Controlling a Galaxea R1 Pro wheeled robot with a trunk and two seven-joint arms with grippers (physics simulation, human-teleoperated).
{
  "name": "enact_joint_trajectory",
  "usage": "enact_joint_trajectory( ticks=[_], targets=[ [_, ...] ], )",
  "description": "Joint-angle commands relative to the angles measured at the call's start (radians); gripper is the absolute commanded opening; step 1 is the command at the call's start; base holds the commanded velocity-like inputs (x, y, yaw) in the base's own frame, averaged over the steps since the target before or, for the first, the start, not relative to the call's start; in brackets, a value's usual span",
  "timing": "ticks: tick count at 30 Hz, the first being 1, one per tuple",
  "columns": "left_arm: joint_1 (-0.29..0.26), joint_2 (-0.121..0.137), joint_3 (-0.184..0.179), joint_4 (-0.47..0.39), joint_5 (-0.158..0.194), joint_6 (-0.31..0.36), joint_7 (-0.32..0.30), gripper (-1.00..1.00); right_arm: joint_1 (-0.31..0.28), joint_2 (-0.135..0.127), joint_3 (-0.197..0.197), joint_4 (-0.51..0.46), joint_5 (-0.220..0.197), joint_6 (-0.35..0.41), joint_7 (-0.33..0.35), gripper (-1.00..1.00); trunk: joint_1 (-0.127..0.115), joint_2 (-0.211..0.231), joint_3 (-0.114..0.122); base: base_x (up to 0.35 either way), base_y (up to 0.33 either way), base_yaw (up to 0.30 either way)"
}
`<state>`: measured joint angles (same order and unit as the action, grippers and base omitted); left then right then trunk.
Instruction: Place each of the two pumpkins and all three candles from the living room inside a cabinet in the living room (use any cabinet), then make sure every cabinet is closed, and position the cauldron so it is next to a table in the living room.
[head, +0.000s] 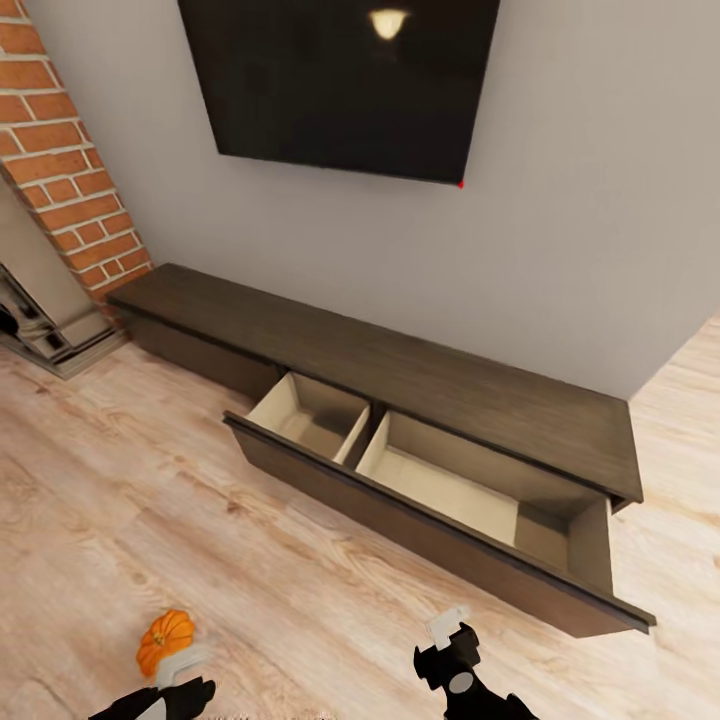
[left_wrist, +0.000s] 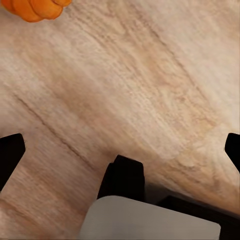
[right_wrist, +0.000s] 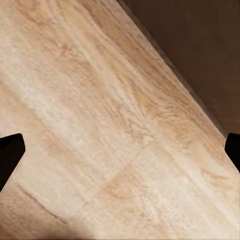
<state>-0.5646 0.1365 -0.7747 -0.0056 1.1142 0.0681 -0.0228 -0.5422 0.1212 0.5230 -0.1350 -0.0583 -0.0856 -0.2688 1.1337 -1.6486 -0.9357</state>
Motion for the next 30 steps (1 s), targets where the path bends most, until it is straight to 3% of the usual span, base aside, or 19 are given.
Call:
enact_joint_trajectory(
  ticks=[1,24,30],
  targets=[
    [0.000,0.000,0.000,0.000,0.000,0.000,0.000,1.00,0.000,0.000,0.000,0.000,0.000,0.000,0.000,1.00,-0.004,0.007,0.003,0.000,0.000,0.289],
    [0.000,0.005,0.002,0.001,0.004,-0.001,0.000,1.00,0.001,0.000,0.000,0.012,0.000,-0.051,0.000,1.00,-0.092,0.168,0.066,0.000,0.000,0.289],
    [0.001,0.003,0.001,0.001,0.003,-0.002,0.000,1.00,0.019,-0.001,0.000,0.022,0.000,-0.138,-0.001,1.00,-0.096,0.175,0.075,0.000,0.000,0.197]
  ],
)
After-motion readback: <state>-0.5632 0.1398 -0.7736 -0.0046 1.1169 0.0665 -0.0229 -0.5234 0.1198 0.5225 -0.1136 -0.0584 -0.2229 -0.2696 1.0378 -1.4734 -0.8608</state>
